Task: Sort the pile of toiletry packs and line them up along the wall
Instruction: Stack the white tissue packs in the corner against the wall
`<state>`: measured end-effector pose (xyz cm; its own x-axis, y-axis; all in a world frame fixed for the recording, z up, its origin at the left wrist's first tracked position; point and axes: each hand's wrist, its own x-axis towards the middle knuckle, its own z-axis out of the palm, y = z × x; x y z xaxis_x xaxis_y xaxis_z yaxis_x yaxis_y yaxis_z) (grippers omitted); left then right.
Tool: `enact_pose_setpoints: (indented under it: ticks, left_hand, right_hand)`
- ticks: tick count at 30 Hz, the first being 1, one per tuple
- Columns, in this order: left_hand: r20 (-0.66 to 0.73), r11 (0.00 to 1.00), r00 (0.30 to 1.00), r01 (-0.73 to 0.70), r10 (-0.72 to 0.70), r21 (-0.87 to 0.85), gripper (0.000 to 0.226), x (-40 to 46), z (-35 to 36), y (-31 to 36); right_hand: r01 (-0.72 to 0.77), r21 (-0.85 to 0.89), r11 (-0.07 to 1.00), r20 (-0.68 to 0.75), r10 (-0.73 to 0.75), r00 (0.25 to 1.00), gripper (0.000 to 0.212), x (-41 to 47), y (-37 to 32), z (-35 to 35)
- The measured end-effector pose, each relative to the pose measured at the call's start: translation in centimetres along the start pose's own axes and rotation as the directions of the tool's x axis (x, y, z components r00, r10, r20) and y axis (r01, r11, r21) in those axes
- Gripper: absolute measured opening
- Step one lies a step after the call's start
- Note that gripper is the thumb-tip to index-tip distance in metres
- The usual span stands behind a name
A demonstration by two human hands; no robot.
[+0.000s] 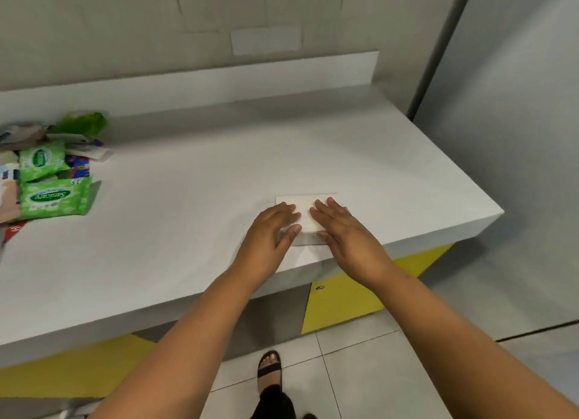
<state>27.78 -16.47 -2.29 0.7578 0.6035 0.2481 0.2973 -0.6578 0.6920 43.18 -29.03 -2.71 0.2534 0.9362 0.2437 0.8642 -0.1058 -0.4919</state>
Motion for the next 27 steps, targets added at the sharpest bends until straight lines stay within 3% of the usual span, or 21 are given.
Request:
enact_pose_setpoints:
  ticks: [4,8,11,15,17,21,27]
  left_hand:
    - [-0.008,0.997,1.0,-0.015,0.014,-0.08,0.027,2.6,2.6,1.3]
    - [-0.057,0.976,0.998,0.004,-0.017,-0.216,0.033,5.4,5.1,2.3]
    - [-0.112,0.944,0.982,0.109,-0.15,-0.311,0.056,8.2,6.7,2.8]
    - [0.055,0.836,0.945,0.312,-0.323,-0.452,0.07,12.3,8.1,2.8]
    - [0.092,0.809,0.935,0.344,-0.344,-0.476,0.069,14.1,8.6,3.2]
    - [0.087,0.8,0.936,0.338,-0.342,-0.495,0.058,17.0,9.3,3.6]
    - [0.085,0.816,0.949,0.305,-0.304,-0.491,0.055,21.5,11.2,3.3]
  right_hand:
    - [-0.095,0.064,0.993,-0.032,0.097,0.995,0.048,-0.3,2.2,-1.7]
    - [-0.233,0.143,0.962,-0.162,0.255,0.953,0.042,0.7,4.1,-2.7]
    - [-0.37,0.199,0.907,-0.27,0.414,0.869,0.052,1.8,5.4,-3.5]
    - [-0.549,0.448,0.706,-0.21,0.68,0.702,0.061,4.2,7.7,-4.5]
    - [-0.557,0.521,0.646,-0.182,0.722,0.667,0.054,5.5,8.9,-4.6]
    - [-0.55,0.551,0.628,-0.253,0.754,0.606,0.043,7.3,10.7,-5.0]
    - [-0.58,0.564,0.588,-0.285,0.798,0.531,0.044,10.0,13.8,-6.5]
